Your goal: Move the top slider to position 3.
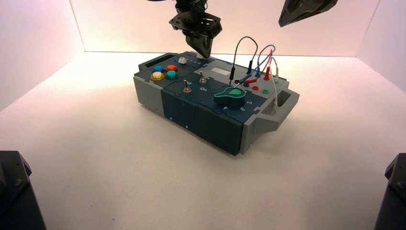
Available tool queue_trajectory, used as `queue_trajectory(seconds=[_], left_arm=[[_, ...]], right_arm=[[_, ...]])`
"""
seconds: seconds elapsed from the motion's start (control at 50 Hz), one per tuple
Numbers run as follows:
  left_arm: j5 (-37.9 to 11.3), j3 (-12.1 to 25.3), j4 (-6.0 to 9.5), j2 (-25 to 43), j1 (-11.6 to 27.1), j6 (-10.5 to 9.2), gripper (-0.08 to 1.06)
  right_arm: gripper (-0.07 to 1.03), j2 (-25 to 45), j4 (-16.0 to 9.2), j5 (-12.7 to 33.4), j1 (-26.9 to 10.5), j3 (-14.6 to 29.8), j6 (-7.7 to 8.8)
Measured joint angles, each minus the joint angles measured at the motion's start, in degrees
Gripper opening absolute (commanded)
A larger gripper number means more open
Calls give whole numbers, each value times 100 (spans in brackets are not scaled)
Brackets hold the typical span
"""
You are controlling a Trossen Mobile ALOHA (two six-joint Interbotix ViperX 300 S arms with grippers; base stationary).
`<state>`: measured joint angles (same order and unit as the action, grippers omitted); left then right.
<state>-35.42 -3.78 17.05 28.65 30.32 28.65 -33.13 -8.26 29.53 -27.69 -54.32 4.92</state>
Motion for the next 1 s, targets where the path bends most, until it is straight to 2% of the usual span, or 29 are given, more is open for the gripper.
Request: queue_trajectory(seconds=[1.0], left_arm=[[0,-9,-35,0,-70,0,-3]], right_arm=[[-2,18,0,0,0,0,9]])
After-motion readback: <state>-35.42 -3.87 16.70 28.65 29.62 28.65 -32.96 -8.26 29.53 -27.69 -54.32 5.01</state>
